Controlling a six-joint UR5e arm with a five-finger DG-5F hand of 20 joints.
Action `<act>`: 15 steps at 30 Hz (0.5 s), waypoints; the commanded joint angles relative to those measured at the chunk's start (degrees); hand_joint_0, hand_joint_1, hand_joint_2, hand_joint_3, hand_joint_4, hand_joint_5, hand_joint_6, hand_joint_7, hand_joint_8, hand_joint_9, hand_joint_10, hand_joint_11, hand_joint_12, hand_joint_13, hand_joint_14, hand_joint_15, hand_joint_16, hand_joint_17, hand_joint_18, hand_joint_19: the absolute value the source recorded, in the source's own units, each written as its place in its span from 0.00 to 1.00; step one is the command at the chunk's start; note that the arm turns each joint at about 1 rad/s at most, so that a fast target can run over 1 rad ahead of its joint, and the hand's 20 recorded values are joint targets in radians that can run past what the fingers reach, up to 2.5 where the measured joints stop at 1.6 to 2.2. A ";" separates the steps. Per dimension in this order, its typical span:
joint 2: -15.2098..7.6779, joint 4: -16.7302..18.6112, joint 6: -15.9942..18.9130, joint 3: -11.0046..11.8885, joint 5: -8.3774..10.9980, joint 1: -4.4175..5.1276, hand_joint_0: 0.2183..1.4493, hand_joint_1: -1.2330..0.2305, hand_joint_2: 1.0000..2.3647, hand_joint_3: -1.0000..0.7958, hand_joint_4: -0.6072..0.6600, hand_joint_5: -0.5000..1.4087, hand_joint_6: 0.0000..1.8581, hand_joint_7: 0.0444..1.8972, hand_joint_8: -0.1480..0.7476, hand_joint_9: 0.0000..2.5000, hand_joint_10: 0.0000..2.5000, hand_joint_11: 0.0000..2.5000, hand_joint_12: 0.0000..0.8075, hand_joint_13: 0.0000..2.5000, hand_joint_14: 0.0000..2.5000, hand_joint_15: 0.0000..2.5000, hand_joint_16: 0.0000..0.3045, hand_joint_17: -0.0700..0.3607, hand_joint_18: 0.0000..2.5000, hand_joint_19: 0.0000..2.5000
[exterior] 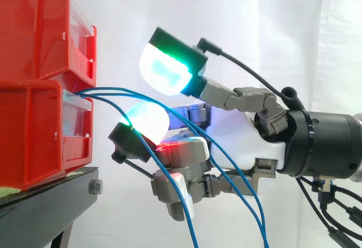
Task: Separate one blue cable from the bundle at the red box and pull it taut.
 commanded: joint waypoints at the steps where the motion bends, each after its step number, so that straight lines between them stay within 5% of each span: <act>1: 0.00 0.00 0.00 -0.01 0.00 0.05 0.31 0.46 0.01 0.43 0.57 0.19 0.45 0.61 0.47 0.47 0.01 0.55 0.44 0.43 0.01 0.35 0.17 0.43 0.35 0.37; 9: 0.00 0.00 0.00 -0.01 0.00 0.05 0.30 0.34 0.01 0.54 0.58 0.18 0.46 0.61 0.51 0.46 0.01 0.53 0.50 0.43 0.01 0.34 0.20 0.48 0.37 0.35; 15: 0.00 0.00 0.00 -0.01 0.00 0.05 0.33 0.29 0.01 0.50 0.56 0.16 0.46 0.59 0.46 0.43 0.01 0.54 0.45 0.40 0.01 0.35 0.18 0.44 0.34 0.36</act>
